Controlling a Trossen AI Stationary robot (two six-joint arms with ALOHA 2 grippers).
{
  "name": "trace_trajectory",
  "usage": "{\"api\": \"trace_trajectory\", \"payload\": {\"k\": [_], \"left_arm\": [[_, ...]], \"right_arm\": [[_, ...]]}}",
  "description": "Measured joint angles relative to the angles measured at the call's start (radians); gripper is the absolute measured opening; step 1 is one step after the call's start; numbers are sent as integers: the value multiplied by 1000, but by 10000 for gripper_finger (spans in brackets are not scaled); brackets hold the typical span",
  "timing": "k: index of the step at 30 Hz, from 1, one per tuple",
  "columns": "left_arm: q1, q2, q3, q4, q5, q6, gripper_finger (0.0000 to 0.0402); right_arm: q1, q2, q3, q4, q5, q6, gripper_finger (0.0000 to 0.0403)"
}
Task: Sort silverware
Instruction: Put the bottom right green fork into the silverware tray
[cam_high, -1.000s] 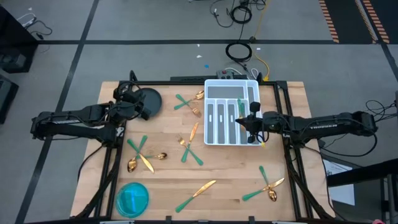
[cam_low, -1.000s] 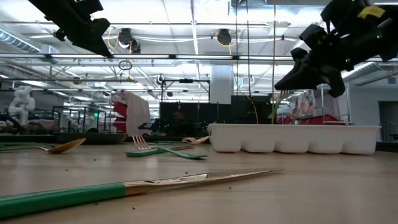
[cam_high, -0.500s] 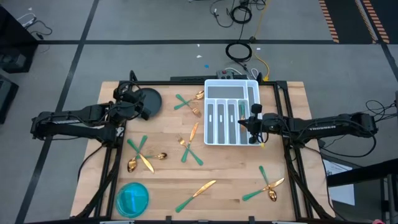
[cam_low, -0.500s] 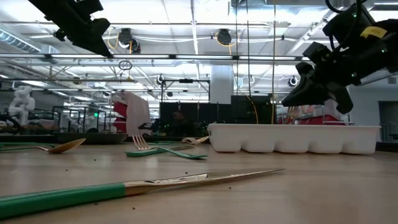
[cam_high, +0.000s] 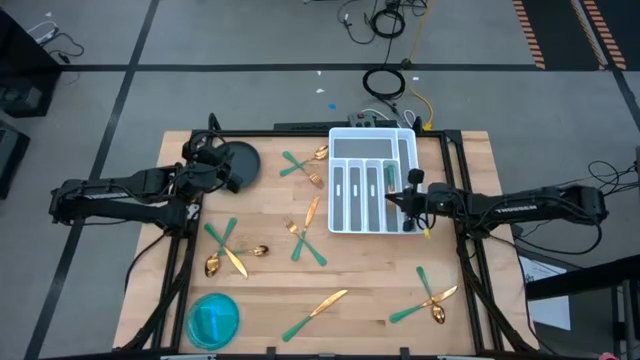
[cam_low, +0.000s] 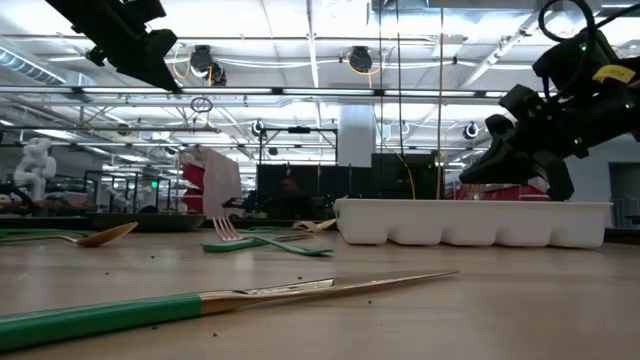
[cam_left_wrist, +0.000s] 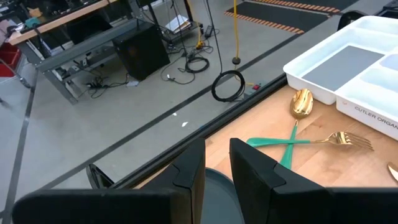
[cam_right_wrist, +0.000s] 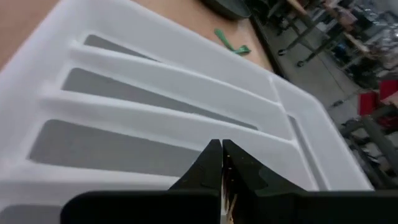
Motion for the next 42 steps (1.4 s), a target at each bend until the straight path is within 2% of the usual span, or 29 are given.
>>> {"api": "trace_trajectory", "payload": {"k": [8, 15, 32, 36, 42], "left_arm": [[0, 0, 0, 0, 0, 0, 83], [0, 0, 0, 0, 0, 0, 83], [0, 0, 0, 0, 0, 8, 83], [0, 0, 0, 0, 0, 9, 83], [0, 0, 0, 0, 0, 9, 83]], "right_arm": [[-30, 0, -1, -2, -54, -8, 0], [-70, 5, -1, -9, -149, 19, 0], [-101, 6, -1, -41, -174, 142, 1], [-101, 6, -1, -46, -175, 204, 16], [-101, 6, -1, -73, -193, 284, 60]]}}
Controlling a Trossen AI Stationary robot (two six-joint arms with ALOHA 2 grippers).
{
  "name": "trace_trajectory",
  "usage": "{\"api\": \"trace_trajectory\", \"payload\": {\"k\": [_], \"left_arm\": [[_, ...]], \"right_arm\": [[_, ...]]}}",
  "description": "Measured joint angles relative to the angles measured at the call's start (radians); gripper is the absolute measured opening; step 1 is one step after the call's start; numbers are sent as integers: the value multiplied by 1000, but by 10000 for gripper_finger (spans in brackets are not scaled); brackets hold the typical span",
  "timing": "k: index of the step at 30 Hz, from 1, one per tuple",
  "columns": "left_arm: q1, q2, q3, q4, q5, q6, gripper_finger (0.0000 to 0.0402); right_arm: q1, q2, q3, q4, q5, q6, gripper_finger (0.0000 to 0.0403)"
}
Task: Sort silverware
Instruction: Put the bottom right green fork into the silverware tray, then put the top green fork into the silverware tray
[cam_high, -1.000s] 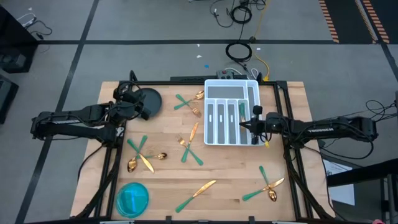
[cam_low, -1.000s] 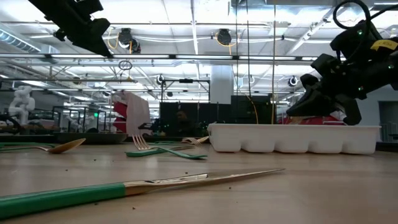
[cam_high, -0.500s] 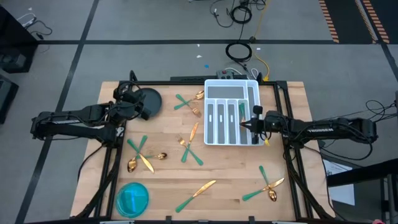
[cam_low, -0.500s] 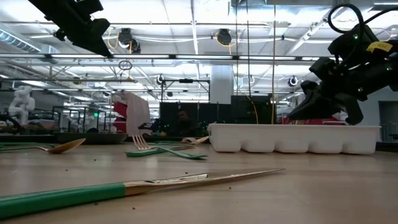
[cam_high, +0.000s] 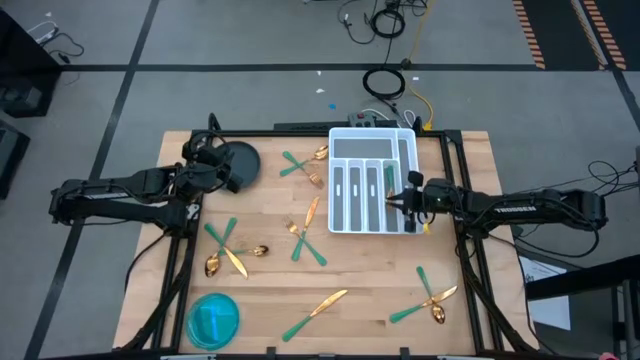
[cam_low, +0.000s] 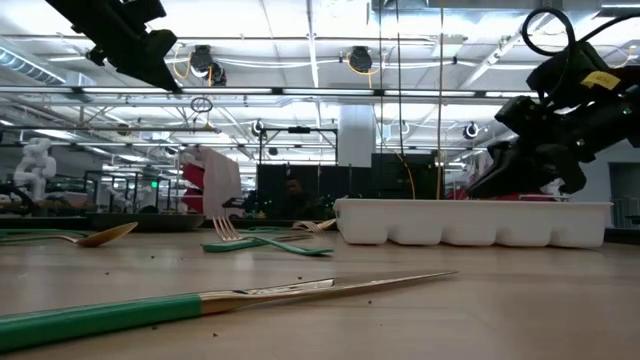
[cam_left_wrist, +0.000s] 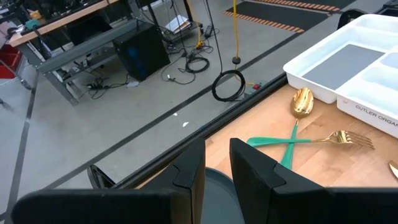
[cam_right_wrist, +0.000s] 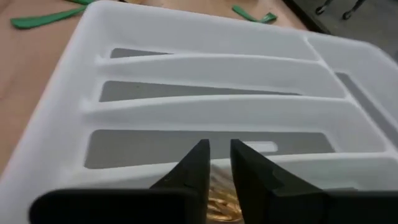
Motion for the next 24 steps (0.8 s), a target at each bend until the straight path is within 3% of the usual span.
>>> {"api": "trace_trajectory", "payload": {"k": [10, 14, 18, 24], "left_arm": [[0, 0, 0, 0, 0, 0, 83], [0, 0, 0, 0, 0, -1, 83], [0, 0, 0, 8, 0, -3, 83], [0, -10, 0, 110, 5, 11, 83]], "right_arm": [[1, 0, 3, -8, -35, 74, 104], [5, 0, 62, -9, -65, 138, 111], [12, 0, 229, -123, -91, 153, 112], [32, 0, 626, -618, -75, 81, 112]]}}
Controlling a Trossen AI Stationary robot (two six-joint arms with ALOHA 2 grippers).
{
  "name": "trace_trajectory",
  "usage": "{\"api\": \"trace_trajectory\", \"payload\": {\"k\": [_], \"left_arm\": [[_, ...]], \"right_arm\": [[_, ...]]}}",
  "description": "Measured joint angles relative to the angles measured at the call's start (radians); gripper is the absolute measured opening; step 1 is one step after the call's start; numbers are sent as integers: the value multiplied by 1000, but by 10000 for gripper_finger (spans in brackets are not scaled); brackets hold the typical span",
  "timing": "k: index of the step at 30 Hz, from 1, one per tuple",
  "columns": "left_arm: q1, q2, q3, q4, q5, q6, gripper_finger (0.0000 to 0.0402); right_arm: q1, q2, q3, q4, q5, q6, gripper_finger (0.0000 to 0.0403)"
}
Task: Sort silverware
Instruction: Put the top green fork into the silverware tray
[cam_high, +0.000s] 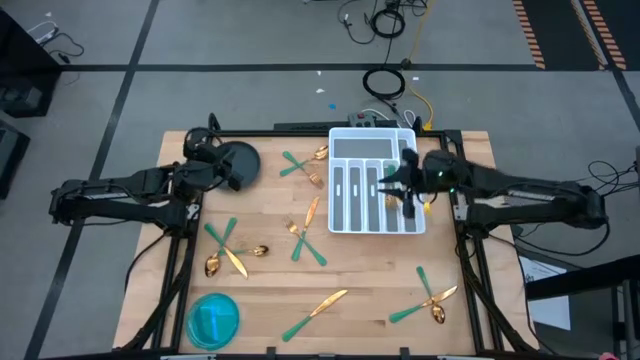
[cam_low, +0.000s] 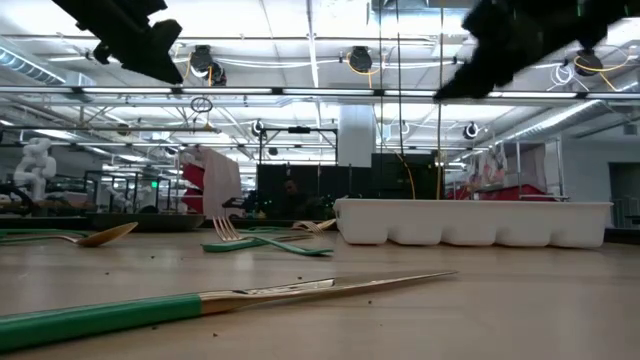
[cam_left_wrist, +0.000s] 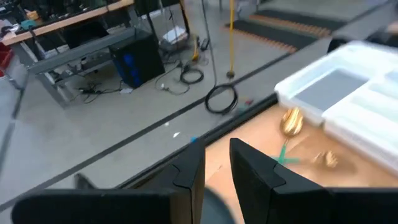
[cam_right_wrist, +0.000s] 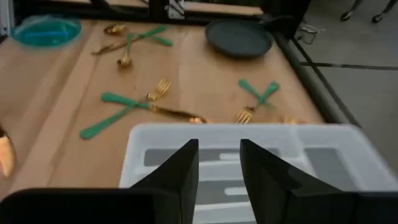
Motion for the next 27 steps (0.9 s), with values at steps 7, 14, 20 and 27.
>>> {"api": "trace_trajectory", "payload": {"k": [7, 14, 20, 27], "left_arm": [[0, -27, 0, 308, 67, -14, 83], [12, 117, 2, 386, 89, -87, 83], [94, 415, 137, 381, 349, 140, 83], [243, 696, 283, 297, 635, 395, 83]], "right_arm": [[31, -1, 360, -348, 125, 10, 112], [42, -1, 479, -481, 152, 33, 112], [42, 6, 479, -574, 152, 57, 112], [42, 6, 478, -600, 151, 91, 112]]}}
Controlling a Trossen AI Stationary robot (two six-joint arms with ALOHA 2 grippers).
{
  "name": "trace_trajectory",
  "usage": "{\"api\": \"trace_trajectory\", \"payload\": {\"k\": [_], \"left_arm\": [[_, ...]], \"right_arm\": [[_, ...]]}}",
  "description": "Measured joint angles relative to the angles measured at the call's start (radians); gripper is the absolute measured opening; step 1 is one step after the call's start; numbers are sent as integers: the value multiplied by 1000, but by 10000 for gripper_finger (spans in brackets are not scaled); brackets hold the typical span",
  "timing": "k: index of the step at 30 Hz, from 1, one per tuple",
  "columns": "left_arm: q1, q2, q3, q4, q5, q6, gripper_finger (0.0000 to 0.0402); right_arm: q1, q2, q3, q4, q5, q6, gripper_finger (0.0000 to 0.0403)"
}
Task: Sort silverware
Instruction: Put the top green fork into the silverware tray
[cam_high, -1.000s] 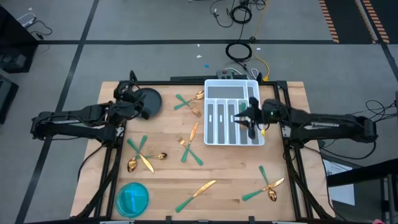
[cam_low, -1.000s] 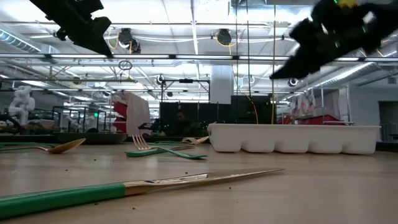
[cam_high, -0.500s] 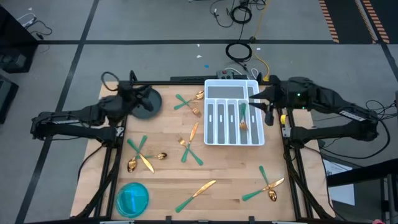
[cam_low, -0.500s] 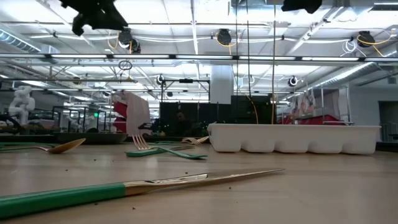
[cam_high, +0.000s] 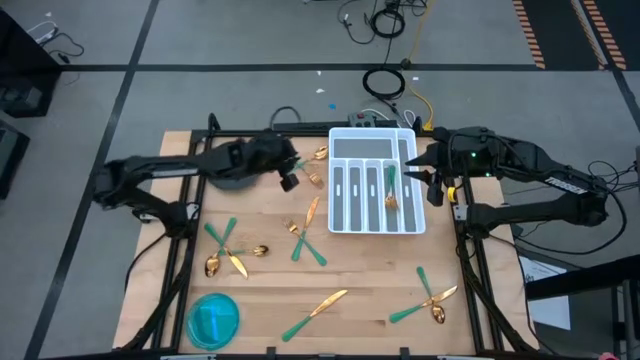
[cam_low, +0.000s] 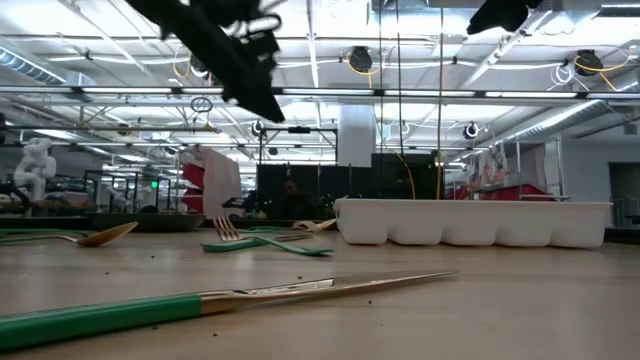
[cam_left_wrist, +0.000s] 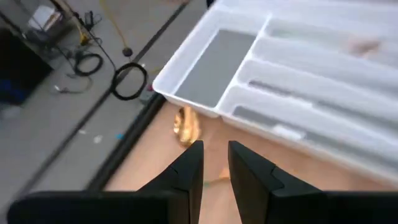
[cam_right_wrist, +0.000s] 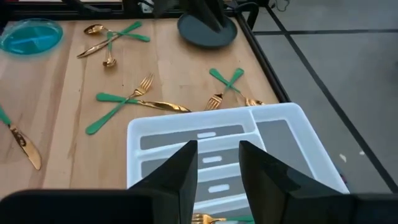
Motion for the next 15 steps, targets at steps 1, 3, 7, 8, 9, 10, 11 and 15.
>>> {"api": "trace_trajectory", "payload": {"k": [1, 3, 7, 8, 9, 10, 11, 15], "left_arm": [[11, 28, 10, -5, -1, 61, 83], [27, 78, 34, -6, -2, 174, 83], [56, 145, 56, -15, 88, 304, 83], [65, 159, 56, -23, 125, 319, 83], [73, 171, 56, -36, 158, 328, 83], [81, 184, 56, -43, 174, 335, 83], [87, 197, 56, -50, 177, 337, 83], [102, 251, 56, -52, 184, 361, 83]], "right_arm": [[0, 0, 0, -2, 0, 5, 112], [0, 0, 0, -1, 0, 10, 112], [0, 0, 0, -2, -2, 18, 112], [0, 0, 0, -3, -2, 21, 112], [0, 0, 0, -6, -2, 25, 112], [0, 0, 0, -10, -2, 30, 112], [0, 0, 0, -16, -3, 34, 112], [0, 0, 0, -22, -3, 41, 112]]}}
